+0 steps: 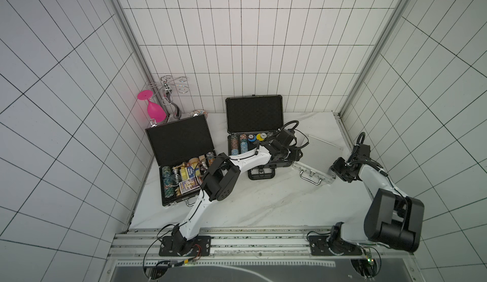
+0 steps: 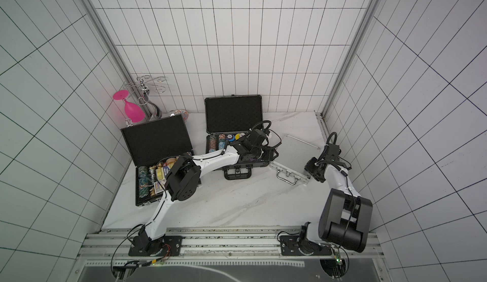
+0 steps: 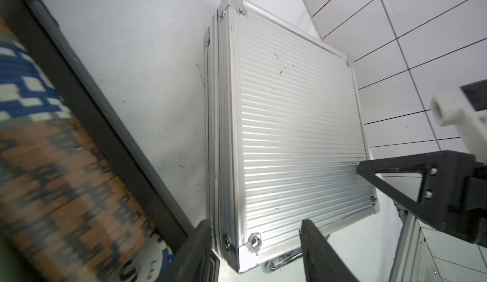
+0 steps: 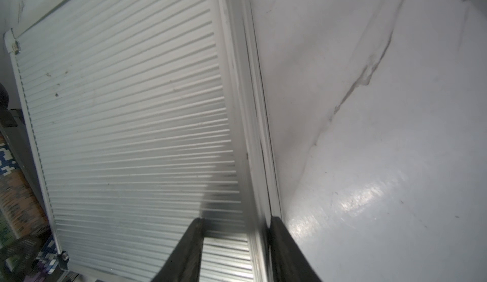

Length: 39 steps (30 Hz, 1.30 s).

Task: Close the poker set cases
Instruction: Move the poker set case to the corner of the board.

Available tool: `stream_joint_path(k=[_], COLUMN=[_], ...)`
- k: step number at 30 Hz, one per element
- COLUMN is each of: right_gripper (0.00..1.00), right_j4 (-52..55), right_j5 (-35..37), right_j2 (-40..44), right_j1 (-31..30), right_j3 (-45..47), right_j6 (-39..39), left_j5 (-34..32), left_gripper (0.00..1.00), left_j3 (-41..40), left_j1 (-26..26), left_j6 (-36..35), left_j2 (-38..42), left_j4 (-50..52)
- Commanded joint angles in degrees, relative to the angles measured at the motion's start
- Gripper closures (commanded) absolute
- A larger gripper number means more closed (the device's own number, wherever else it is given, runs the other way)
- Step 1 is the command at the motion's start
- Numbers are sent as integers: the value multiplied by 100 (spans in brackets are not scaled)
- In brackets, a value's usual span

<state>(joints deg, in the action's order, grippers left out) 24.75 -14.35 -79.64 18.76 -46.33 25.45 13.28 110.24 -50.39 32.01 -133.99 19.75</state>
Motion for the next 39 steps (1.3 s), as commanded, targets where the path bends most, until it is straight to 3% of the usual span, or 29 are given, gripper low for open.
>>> stream_joint_path(k=[1,5,11,16,28,34,39], right_gripper=[58,58,58,54,44,37,40], right_j4=[0,-14,-145,-225,329,670,754], right_j5=[-26,52,93,52,-85,582,386], right_j2=[-277,-332,-744,-1478,-2638,-1908,-973], right_j1=[-31,-30,-39,-72,-198,-101,-101], right_j3=[216,105,-321,-1122,-3093,-3100,-2385], right_j6=[0,21,104,44,-598,-445,98], left_j5=[-402,-605,-227,363,749,632,455], left_gripper=[45,45,49,50,50,48,44], left_j3=[522,689,711,681,616,-13,-610], left_j1=[-145,-212,-362,-485,-685,-478,-360], left_j6=[-188,-205,-79,138,468,480,254], left_j2=[-228,-457,-538,-549,-664,-149,732], left_j4=[401,410,270,-21,-415,-622,-575])
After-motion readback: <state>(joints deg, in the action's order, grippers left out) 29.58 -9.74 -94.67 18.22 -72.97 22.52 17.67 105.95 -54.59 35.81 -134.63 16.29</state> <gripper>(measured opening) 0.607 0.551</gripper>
